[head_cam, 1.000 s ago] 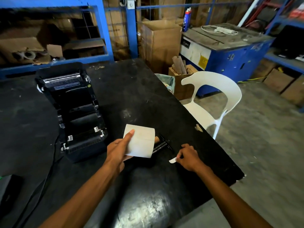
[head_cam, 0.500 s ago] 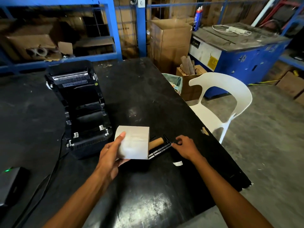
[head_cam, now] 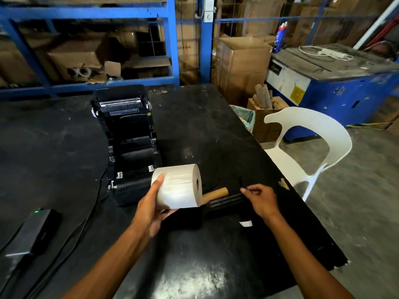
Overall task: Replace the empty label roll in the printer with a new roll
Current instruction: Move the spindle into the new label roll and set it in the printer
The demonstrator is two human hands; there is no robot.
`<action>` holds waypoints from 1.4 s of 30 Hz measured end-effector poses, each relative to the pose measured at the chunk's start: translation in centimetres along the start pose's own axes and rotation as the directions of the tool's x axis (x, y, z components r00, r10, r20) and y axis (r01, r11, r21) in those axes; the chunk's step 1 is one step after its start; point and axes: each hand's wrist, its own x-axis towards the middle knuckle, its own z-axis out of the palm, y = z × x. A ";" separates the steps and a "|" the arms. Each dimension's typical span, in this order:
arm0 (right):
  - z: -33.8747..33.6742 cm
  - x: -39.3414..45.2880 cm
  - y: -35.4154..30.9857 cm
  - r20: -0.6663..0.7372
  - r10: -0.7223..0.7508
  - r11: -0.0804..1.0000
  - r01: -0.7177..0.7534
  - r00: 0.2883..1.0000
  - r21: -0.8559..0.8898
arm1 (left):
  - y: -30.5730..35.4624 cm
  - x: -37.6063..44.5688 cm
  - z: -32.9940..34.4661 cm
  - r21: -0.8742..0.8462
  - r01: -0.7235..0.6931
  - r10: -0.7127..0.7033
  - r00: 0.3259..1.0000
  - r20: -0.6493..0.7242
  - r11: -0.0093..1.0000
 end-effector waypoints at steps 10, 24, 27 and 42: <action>-1.2 -2.0 -4.1 -0.139 -0.017 0.930 0.066 0.990 0.360 | -1.0 1.0 1.5 -0.048 0.066 -0.058 0.987 0.147 0.997; 0.8 -5.8 -6.3 -0.196 -0.404 0.900 0.426 0.894 0.087 | -0.4 -0.1 4.1 0.073 -0.090 0.080 0.989 0.128 0.993; 2.0 -6.2 -6.9 -0.140 -0.399 0.904 0.414 0.906 0.104 | -0.2 -0.5 4.9 0.108 -0.137 0.121 0.983 0.138 0.985; 4.2 -8.3 -8.8 0.273 -0.264 0.951 0.202 0.925 0.236 | 0.3 -1.7 6.5 0.083 -0.232 0.220 0.966 0.137 0.969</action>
